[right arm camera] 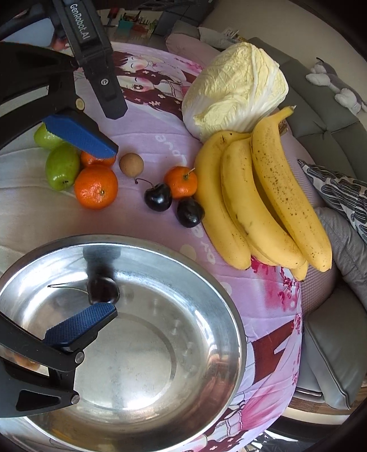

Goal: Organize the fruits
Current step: 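Withdraw both open tools from the bowl toward the green fruits, then grasp the green apple with the right tool while the left tool grasps a green pear, then lift both held green fruits and carry them toward the steel bowl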

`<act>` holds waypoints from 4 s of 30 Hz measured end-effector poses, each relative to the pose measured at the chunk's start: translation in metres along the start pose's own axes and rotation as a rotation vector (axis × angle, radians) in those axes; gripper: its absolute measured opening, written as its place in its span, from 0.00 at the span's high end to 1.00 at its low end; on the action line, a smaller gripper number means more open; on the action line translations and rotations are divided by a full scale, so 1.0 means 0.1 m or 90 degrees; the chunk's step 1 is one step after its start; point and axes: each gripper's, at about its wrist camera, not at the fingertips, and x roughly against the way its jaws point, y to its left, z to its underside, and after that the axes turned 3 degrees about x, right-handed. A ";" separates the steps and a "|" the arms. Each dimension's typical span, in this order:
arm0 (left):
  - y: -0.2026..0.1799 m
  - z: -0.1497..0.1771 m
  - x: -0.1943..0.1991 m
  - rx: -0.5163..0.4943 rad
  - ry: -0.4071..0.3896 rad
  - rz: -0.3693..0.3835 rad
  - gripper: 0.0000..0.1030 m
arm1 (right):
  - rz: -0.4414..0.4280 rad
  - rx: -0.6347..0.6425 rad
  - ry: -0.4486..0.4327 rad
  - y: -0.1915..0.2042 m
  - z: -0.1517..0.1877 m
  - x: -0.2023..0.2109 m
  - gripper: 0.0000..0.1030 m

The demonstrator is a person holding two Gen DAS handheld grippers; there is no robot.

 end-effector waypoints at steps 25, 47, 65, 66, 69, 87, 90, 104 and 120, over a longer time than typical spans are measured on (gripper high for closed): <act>0.86 0.37 0.09 0.054 0.044 0.040 0.08 | -0.003 -0.015 0.135 0.43 0.35 0.13 0.00; 1.10 0.33 0.10 0.118 0.064 0.094 0.09 | 0.097 0.106 0.153 0.85 0.35 -0.23 0.30; 0.85 0.35 -0.01 0.086 0.085 0.100 0.09 | 0.104 0.104 0.166 0.79 0.40 -0.35 0.41; 0.81 0.35 -0.02 0.079 0.086 0.100 0.09 | 0.104 0.102 0.166 0.74 0.41 -0.32 0.41; 0.66 0.36 -0.09 0.054 0.095 0.103 0.12 | 0.105 0.097 0.165 0.67 0.46 -0.26 0.41; 0.28 0.41 -0.34 -0.007 0.108 0.099 0.52 | 0.123 0.082 0.145 0.63 0.60 -0.17 0.41; 0.26 0.42 -0.34 -0.013 0.110 0.099 0.58 | 0.131 0.075 0.143 0.67 0.63 -0.20 0.41; 0.16 0.39 -0.41 -0.016 0.117 0.088 0.61 | 0.133 0.056 0.122 0.68 0.73 -0.31 0.41; 0.27 0.22 -0.36 0.001 0.104 0.076 0.62 | 0.090 0.083 0.096 0.66 0.57 -0.32 0.42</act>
